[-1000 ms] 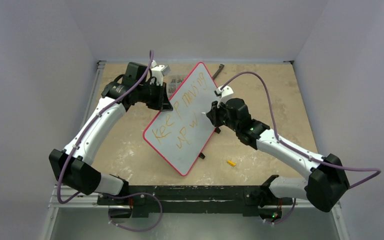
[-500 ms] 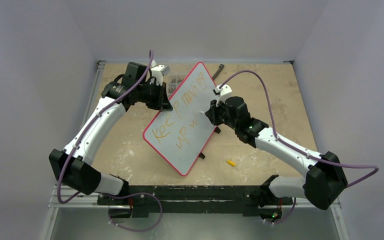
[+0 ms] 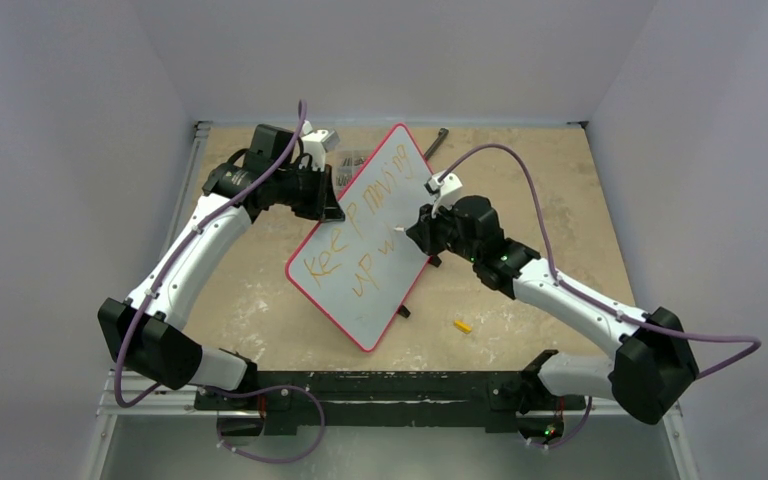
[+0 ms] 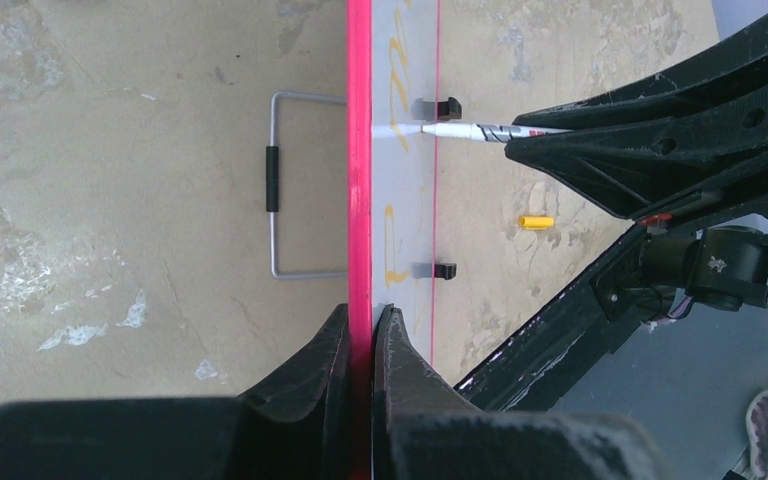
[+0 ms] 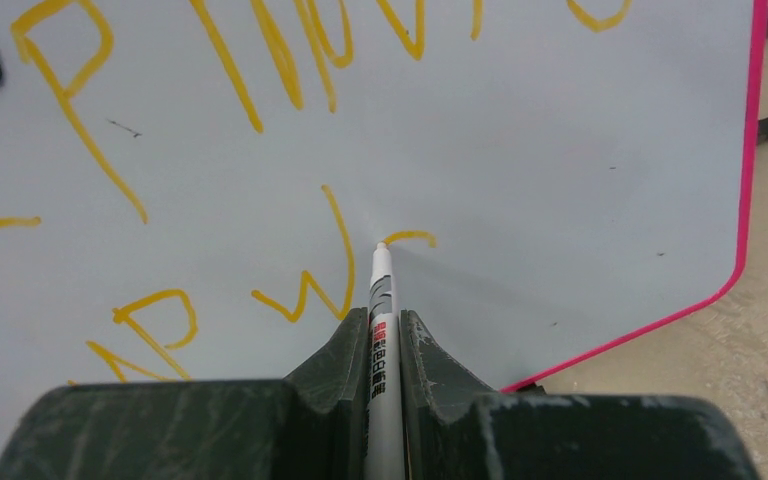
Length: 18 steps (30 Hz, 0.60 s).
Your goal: Write a sentence on the whiteboard
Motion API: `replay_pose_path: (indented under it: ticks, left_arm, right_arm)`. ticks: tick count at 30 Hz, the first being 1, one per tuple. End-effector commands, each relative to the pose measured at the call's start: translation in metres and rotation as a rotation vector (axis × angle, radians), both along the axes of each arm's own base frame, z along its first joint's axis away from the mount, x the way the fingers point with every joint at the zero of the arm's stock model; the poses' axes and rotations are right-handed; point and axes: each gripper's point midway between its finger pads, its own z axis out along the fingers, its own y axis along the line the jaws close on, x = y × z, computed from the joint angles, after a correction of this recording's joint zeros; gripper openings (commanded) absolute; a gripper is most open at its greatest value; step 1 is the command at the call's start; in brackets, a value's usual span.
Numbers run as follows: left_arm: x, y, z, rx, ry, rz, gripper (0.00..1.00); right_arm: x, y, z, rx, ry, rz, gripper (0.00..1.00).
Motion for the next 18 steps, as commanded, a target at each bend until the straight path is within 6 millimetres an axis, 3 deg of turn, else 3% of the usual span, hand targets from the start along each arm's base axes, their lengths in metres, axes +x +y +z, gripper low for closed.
replay_pose_path:
  ticks: [1,10,18]
  left_arm:
    - [0.017,0.019,-0.006,0.128,-0.099,0.017,0.00]
    - [0.016,0.019,-0.005,0.128,-0.103,0.019,0.00]
    - [0.015,0.019,-0.006,0.128,-0.100,0.017,0.00]
  right_arm:
    - [-0.018,0.010,0.001,0.047,0.005,0.085,0.00]
    - [-0.015,0.001,-0.024,-0.007,0.054,0.033,0.00]
    - [0.008,-0.006,-0.010,-0.060,0.009,-0.048,0.00]
